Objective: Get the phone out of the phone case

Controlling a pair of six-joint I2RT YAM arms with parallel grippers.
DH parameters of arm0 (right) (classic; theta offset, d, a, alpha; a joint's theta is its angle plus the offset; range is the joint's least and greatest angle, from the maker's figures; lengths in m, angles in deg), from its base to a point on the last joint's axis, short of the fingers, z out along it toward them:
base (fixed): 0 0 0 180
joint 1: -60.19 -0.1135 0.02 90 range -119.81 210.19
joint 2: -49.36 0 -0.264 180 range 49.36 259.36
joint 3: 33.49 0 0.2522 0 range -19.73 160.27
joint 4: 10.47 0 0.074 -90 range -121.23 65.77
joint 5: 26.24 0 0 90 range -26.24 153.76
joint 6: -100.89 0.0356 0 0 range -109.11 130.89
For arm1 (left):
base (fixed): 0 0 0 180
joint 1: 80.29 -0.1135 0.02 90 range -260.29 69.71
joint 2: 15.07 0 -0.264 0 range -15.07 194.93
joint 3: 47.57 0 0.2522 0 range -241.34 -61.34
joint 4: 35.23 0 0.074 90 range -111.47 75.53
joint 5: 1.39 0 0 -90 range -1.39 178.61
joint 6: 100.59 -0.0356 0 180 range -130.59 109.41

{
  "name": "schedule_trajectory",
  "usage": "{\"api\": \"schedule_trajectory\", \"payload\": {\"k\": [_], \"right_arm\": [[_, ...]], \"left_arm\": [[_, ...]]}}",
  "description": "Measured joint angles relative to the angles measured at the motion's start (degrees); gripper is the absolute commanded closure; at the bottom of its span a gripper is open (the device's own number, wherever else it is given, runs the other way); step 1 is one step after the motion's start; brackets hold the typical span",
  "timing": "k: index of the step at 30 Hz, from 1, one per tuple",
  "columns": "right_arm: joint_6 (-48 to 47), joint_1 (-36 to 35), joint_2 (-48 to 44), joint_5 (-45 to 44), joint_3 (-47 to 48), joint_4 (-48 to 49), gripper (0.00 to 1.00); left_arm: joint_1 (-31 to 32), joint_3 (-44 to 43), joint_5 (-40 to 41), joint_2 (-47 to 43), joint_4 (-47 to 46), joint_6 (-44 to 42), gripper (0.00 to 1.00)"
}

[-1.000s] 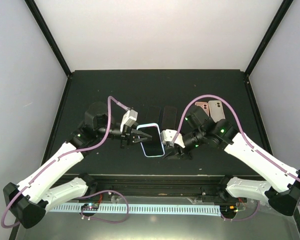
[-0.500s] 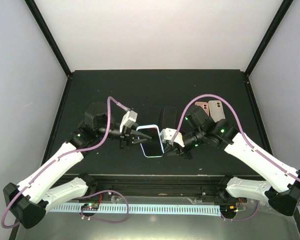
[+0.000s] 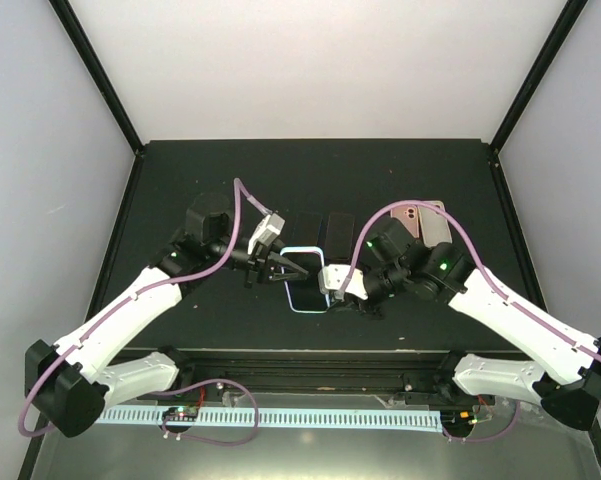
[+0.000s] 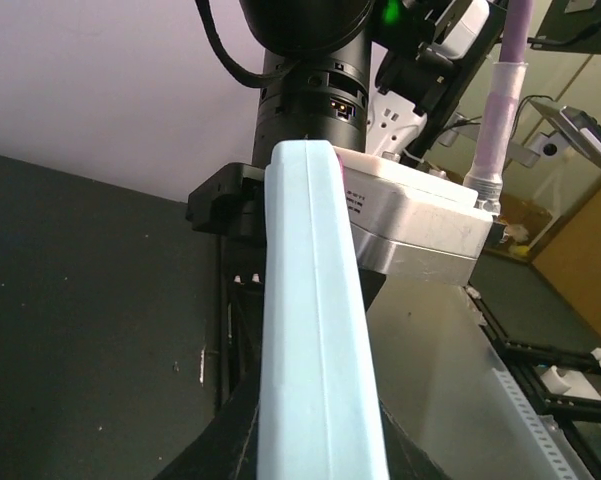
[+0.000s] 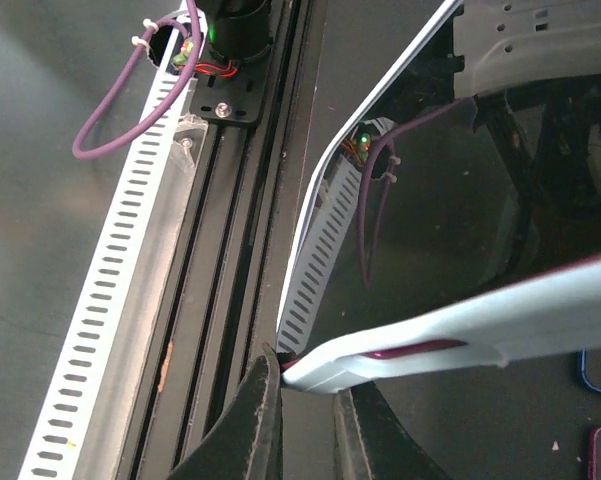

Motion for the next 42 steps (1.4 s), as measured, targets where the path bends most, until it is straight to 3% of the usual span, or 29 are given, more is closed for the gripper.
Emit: {"api": "schedule_trajectory", "payload": {"k": [26, 33, 39, 42], "right_arm": [[-7.3, -1.9, -0.1, -8.8, -2.1, 5.8, 0.96], [-3.3, -2.2, -0.6, -11.1, -2.7, 7.3, 0.89], [5.1, -1.3, -0.9, -11.9, -3.1, 9.6, 0.76], [8.9, -0.2, -0.8, -11.4, -3.1, 10.4, 0.75]], "left_arm": [[-0.8, 0.0, -0.7, 1.4, -1.2, 3.7, 0.98], [-1.0, 0.0, -0.3, 1.5, -1.9, 4.1, 0.98], [-1.4, 0.0, 1.4, 1.5, -3.7, 4.3, 0.98], [-1.9, 0.0, 2.2, 1.5, -4.7, 5.3, 0.99]]}}
